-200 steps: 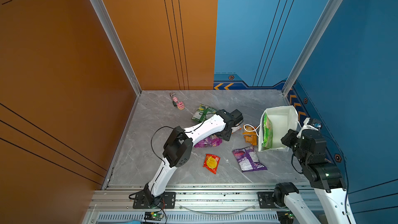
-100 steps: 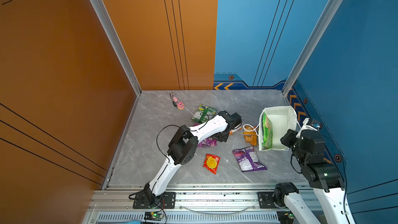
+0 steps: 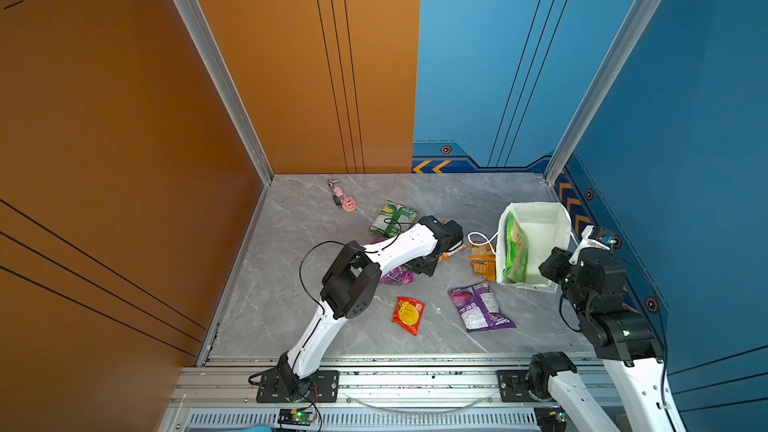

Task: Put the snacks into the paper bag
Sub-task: 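Grasp the purple LOT100 grape bag with the left gripper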

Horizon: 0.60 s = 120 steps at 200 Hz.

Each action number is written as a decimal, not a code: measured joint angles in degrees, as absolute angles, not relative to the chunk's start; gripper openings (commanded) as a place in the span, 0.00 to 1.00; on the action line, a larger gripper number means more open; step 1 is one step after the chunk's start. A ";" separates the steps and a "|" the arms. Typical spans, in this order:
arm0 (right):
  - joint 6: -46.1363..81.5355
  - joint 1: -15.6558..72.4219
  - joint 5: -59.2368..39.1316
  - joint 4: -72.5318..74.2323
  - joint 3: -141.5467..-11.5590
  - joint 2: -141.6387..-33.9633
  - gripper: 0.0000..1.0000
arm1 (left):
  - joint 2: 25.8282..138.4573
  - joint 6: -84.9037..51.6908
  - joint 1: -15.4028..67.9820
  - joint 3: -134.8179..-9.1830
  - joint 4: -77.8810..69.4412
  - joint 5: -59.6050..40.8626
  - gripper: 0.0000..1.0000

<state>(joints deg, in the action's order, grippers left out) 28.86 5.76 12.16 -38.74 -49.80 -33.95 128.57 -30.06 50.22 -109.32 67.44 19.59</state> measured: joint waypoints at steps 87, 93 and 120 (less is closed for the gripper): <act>29.50 5.61 8.01 -37.60 -49.78 -36.99 0.00 | 106.89 -30.57 51.35 -90.56 55.92 25.15 0.00; 29.50 5.61 7.49 -37.56 -49.84 -37.52 0.00 | 105.12 -30.61 51.44 -89.19 54.87 25.50 0.00; 29.45 5.61 4.86 -37.34 -51.20 -40.99 0.00 | 98.80 -30.94 51.51 -85.25 51.13 25.80 0.00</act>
